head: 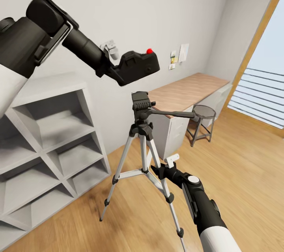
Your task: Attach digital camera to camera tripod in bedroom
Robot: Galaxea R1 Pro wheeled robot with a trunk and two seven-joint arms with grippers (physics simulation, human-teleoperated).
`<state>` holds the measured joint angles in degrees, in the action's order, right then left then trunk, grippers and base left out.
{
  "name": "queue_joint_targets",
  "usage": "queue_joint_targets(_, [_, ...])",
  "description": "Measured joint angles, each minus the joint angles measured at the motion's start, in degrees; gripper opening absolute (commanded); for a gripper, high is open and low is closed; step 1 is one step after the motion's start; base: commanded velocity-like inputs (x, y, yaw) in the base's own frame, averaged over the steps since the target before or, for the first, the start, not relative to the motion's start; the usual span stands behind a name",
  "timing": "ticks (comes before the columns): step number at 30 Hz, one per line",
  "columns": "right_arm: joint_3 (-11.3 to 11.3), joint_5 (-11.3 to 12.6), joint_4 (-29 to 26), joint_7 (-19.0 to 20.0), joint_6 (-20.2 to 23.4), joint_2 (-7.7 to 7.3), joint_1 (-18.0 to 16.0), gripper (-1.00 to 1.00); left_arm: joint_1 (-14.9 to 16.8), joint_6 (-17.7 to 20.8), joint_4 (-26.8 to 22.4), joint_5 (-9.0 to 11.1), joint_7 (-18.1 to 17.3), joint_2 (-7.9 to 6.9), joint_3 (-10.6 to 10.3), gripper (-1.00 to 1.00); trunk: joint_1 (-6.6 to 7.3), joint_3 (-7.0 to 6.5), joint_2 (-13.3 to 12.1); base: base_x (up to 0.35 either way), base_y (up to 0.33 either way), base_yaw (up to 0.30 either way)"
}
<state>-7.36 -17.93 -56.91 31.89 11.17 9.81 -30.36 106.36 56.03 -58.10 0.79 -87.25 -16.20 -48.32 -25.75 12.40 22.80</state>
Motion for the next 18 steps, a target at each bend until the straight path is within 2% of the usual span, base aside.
queue_joint_targets(2, [0.0, 0.1, 0.0, 0.0, 0.0, -0.03, 0.0, -1.00, 0.0, 0.0, -0.7, 0.1, 0.0, -0.08, 0.6, -1.00, 0.00, 0.00, 0.0, 0.000, 0.000, 0.000])
queue_joint_targets(9, [0.0, 0.1, 0.0, -0.1, 0.0, -0.04, 0.0, -1.00, 0.0, 0.0, -2.6, 0.2, -0.1, -0.14, 0.7, -1.00, 0.00, 0.00, 0.0, 0.000, 0.000, 0.000])
queue_joint_targets(18, [0.0, 0.1, 0.0, -0.1, 0.0, -0.05, 0.0, -1.00, 0.0, 0.0, -3.1, 0.1, 0.1, 0.18, -1.1, -1.00, 0.00, 0.00, 0.0, 0.000, 0.000, 0.000])
